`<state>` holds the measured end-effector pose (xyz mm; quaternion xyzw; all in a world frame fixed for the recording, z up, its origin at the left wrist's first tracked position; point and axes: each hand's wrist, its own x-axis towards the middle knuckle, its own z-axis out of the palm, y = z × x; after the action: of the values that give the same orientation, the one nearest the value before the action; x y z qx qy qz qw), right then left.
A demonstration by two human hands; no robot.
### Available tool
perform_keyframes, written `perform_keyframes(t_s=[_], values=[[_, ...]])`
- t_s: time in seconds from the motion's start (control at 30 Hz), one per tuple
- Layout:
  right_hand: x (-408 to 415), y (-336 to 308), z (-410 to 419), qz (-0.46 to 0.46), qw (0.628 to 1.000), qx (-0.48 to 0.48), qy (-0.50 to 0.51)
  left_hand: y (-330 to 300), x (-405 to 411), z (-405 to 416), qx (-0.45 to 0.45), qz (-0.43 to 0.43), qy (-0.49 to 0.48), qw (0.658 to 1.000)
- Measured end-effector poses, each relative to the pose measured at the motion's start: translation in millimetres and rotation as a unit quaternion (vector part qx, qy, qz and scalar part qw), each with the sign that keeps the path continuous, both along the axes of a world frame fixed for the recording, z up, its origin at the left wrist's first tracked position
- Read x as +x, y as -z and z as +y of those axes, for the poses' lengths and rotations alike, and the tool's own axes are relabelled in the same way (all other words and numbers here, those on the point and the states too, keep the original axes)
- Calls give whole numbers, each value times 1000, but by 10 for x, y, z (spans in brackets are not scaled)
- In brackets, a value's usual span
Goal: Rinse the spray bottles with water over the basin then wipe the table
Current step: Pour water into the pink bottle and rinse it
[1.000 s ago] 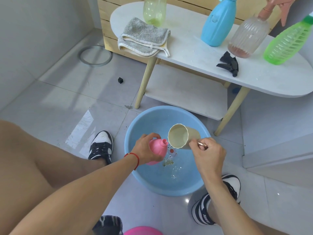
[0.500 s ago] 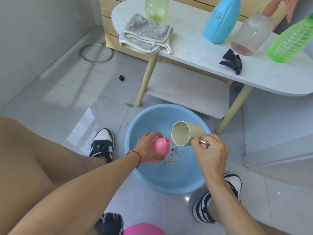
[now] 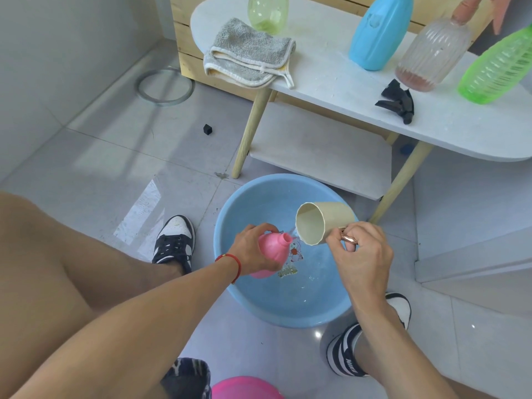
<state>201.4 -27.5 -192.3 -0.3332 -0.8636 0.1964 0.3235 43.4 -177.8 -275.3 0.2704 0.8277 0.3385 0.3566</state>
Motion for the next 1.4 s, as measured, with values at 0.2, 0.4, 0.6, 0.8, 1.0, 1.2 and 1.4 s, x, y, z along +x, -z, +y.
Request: perform_keyframes(t_s=[0.2, 0.4, 0.6, 0.8, 1.0, 1.2, 1.4], values=[[3, -6, 25, 12, 999, 34, -12, 4, 3, 3, -1, -1, 0, 1000], [4, 20, 61, 24, 989, 130, -64, 0, 12, 2, -7, -2, 6, 1000], [0, 44, 55, 27, 982, 168, -78, -4, 20, -4, -12, 0, 8, 1000], [1, 20, 50, 30, 974, 204, -93, 9, 29, -16, -16, 3, 14, 1000], [7, 20, 47, 22, 957, 254, -140, 8, 24, -5, -7, 1, 17, 1000], [10, 63, 75, -13, 916, 357, -180, 23, 22, -11, -5, -44, -1, 999], [-1, 89, 95, 25, 934, 313, -170, 13, 1, -14, -8, -104, -29, 994]])
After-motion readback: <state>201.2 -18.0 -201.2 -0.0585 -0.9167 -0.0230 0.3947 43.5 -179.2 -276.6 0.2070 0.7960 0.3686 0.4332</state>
